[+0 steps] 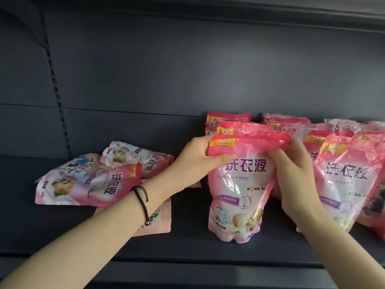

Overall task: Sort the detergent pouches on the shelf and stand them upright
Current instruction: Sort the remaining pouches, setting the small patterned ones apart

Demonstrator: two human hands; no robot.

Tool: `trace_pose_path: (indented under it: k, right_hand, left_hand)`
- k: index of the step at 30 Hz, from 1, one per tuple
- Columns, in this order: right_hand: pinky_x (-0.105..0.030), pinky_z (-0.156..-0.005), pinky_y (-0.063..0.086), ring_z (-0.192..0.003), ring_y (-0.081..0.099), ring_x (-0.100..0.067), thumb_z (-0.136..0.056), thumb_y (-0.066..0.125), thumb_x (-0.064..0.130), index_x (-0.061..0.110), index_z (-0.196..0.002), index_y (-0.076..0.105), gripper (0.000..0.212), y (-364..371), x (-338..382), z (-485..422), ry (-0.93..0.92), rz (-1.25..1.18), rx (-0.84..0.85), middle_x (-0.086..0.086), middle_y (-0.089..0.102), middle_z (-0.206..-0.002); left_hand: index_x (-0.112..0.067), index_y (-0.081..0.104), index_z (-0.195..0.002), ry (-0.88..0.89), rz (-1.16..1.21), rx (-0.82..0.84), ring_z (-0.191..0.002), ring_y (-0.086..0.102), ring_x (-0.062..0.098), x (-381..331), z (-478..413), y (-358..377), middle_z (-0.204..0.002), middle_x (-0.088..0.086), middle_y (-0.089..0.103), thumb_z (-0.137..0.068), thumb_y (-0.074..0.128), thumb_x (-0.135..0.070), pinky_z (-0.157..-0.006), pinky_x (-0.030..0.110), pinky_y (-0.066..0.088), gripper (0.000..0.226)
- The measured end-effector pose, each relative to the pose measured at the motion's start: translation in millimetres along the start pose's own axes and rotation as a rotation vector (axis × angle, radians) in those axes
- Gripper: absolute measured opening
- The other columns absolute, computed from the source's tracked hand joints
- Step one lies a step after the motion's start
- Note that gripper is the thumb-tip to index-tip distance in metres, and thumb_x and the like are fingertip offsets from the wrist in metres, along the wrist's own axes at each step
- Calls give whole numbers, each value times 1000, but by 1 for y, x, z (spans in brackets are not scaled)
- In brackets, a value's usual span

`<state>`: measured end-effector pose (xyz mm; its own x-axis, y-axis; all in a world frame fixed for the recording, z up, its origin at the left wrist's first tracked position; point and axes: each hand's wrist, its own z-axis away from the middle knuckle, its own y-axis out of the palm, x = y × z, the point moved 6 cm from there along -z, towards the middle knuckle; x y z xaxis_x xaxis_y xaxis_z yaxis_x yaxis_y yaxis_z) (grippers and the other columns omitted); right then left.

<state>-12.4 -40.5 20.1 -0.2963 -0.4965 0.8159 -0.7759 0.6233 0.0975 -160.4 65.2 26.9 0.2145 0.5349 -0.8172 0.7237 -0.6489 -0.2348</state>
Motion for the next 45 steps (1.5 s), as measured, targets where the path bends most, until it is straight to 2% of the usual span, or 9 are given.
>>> trace_pose_path:
  k: [3, 5, 7, 11, 15, 20, 29, 40, 45]
  right_hand:
    - [-32, -64, 49, -74, 60, -16, -83, 50, 16, 25, -92, 59, 15, 2, 31, -8, -187, 227, 33, 10, 63, -83]
    - [-24, -70, 50, -77, 63, -10, -83, 52, 19, 25, -92, 61, 13, 12, 55, -14, -324, 379, 113, 12, 65, -83]
    - [-16, -69, 47, -77, 61, -2, -86, 58, 18, 22, -87, 64, 7, 31, 75, -16, -477, 642, 215, 13, 66, -83]
    - [-39, -71, 52, -80, 62, -16, -85, 49, 34, 20, -90, 68, 24, 94, 97, -2, -618, 1010, 459, 4, 66, -88]
    - [-37, -67, 52, -82, 62, -20, -83, 37, 47, 28, -98, 63, 35, 167, 95, 18, -692, 1225, 635, 9, 63, -92]
    - [-33, -71, 48, -94, 60, -19, -90, 48, 48, 34, -111, 56, 26, 248, 45, 6, -513, 1390, 832, 9, 60, -102]
    - [-31, -84, 48, -95, 56, -16, -73, 74, 52, 22, -118, 61, 56, 295, -74, -67, 106, 1493, 1117, 8, 60, -102]
    - [-37, -108, 36, -132, 41, -22, -70, 65, 70, 24, -143, 41, 90, 244, -169, -90, 529, 1449, 1085, 2, 41, -147]
    - [-39, -108, 35, -136, 35, -25, -70, 63, 72, 27, -145, 36, 91, 237, -177, -86, 553, 1476, 1151, 2, 33, -152]
  left_hand:
    - [-32, 66, -104, -9, -95, 128, -96, 68, 3, -7, 3, -8, -102, -15, 72, -85, 71, -23, -77, 18, 54, 22]
    - [-36, 65, -99, -22, -224, 166, -89, 67, -2, -13, 6, -27, -96, -19, 72, -83, 71, -33, -70, 14, 52, 17]
    - [-34, 66, -93, -45, -422, 152, -80, 66, -4, -15, 8, -57, -88, -16, 72, -81, 68, -46, -65, 13, 48, 18]
    - [-39, 63, -92, -63, -1039, 171, -83, 61, -2, -4, 8, -117, -83, -22, 64, -83, 53, -61, -70, 28, 48, 25]
    - [-39, 60, -95, -24, -1354, 215, -78, 58, 3, 18, 8, -165, -75, -23, 54, -86, 52, -58, -53, 21, 34, 23]
    - [-36, 60, -99, 28, -1442, 288, -86, 59, 10, 49, 9, -214, -90, -14, 62, -86, 53, -55, -57, 25, 37, 24]
    - [-30, 62, -107, 83, -1335, 494, -99, 56, 16, 101, -18, -234, -100, -8, 60, -86, 56, -52, -75, 35, 49, 31]
    - [-29, 45, -139, 99, -1204, 645, -120, 44, 18, 179, -61, -178, -133, -5, 52, -83, 58, -61, -94, 35, 40, 66]
    - [-36, 48, -137, 31, -1202, 757, -118, 42, 20, 190, -45, -181, -139, -9, 49, -91, 53, -49, -96, 39, 41, 48]
